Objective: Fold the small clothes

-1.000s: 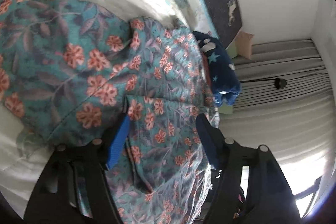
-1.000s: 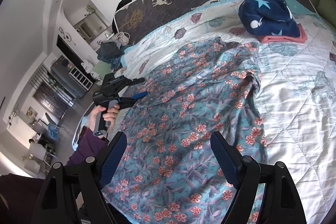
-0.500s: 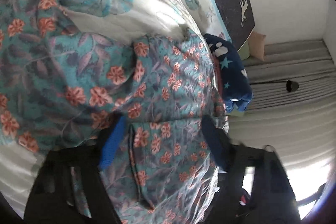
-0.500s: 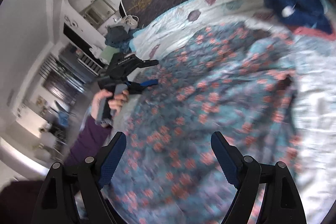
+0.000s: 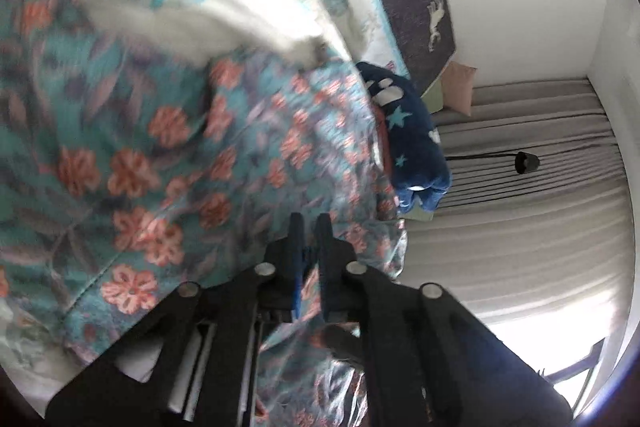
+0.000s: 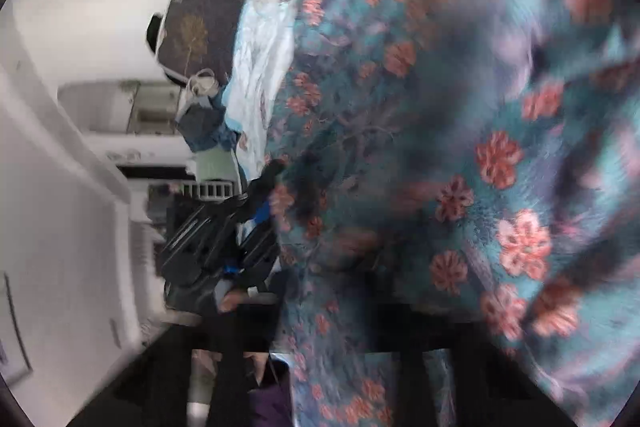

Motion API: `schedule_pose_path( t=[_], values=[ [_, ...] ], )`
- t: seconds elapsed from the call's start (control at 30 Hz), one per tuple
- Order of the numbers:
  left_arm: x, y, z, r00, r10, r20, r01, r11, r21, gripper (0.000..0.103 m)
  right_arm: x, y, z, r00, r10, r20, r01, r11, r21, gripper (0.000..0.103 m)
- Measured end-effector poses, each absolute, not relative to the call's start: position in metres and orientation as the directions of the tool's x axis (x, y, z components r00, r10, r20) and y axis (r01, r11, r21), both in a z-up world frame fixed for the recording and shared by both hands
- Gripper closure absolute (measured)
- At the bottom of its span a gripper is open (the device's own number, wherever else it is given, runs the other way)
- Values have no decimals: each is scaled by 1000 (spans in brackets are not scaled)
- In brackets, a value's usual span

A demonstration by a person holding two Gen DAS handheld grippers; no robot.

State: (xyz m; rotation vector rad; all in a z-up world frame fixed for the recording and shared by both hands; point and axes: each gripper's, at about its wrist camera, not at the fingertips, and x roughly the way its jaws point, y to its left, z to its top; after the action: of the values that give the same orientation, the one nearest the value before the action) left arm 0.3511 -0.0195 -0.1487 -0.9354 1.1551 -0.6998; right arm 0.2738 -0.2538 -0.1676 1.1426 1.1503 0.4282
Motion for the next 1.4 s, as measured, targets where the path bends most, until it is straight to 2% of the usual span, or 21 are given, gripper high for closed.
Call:
schedule_pose_path(
  t=[0.13,0.27,0.33,0.4,0.47,0.53,0.57,0.63,0.67,0.7,0.77,0.8,0.83,0.9,0.97,1.0,1.07,1.13,1.2,1.3,1.4],
  values=[
    [355,-14,-129,296,-867,-400,40,430,-902,99,265,-248,-165,445,753,-484,238,421,875,99],
    [361,-7,-113,320,-872,-370,62,409,-910,99,265,-244,-152,486,764,-424,205,371,905,99],
    [363,-4,-110,315,-874,-371,68,410,-909,98,269,-242,-141,508,753,-417,183,379,907,99],
    [363,-2,-113,304,-861,-409,52,443,-895,98,272,-241,-133,530,757,-383,160,354,921,99],
    [360,-2,-124,280,-842,-460,15,483,-875,87,270,-244,-127,568,742,-356,136,342,930,99],
    [355,-2,-137,243,-829,-504,-21,515,-857,50,270,-244,-129,572,730,-375,133,368,920,98],
    [352,-2,-144,225,-825,-518,-44,522,-852,44,269,-244,-137,556,720,-416,158,400,903,97],
    [345,-3,-154,185,-840,-511,-64,508,-859,42,265,-243,-166,480,710,-516,255,449,856,96],
    [341,-1,-156,177,-845,-504,-60,502,-863,41,262,-243,-176,456,710,-537,281,457,844,97],
    [338,-2,-156,173,-846,-504,-53,503,-862,41,260,-245,-183,456,721,-522,275,444,853,100],
    [335,-5,-154,172,-842,-511,-45,511,-858,38,258,-246,-177,453,718,-529,230,479,847,99],
    [335,-6,-154,169,-846,-505,-43,506,-861,33,258,-245,-170,450,705,-548,221,506,834,97],
    [337,-9,-155,166,-853,-495,-45,495,-868,28,259,-244,-163,448,691,-567,209,535,819,90],
    [342,-14,-157,158,-860,-485,-59,482,-874,26,261,-240,-161,427,696,-578,187,557,809,79],
    [346,-19,-158,164,-861,-481,-64,477,-877,26,264,-238,-160,427,695,-579,194,555,809,74],
    [348,-21,-158,174,-861,-478,-64,475,-878,26,265,-236,-159,431,695,-576,193,553,811,72],
    [349,-29,-157,173,-859,-482,-39,483,-875,46,265,-236,-162,440,691,-573,187,554,811,71],
    [350,-41,-169,121,-872,-475,-77,469,-880,101,270,-229,-163,446,691,-569,176,555,813,71],
    [348,-53,-178,118,-873,-474,-81,467,-880,101,269,-227,-162,446,694,-565,173,553,815,71],
    [344,-53,-159,207,-839,-504,24,519,-854,100,266,-230,-157,451,695,-560,167,551,818,73],
    [343,-38,-134,268,-846,-461,72,495,-866,100,263,-234,-152,475,660,-581,147,592,792,77]
  ],
)
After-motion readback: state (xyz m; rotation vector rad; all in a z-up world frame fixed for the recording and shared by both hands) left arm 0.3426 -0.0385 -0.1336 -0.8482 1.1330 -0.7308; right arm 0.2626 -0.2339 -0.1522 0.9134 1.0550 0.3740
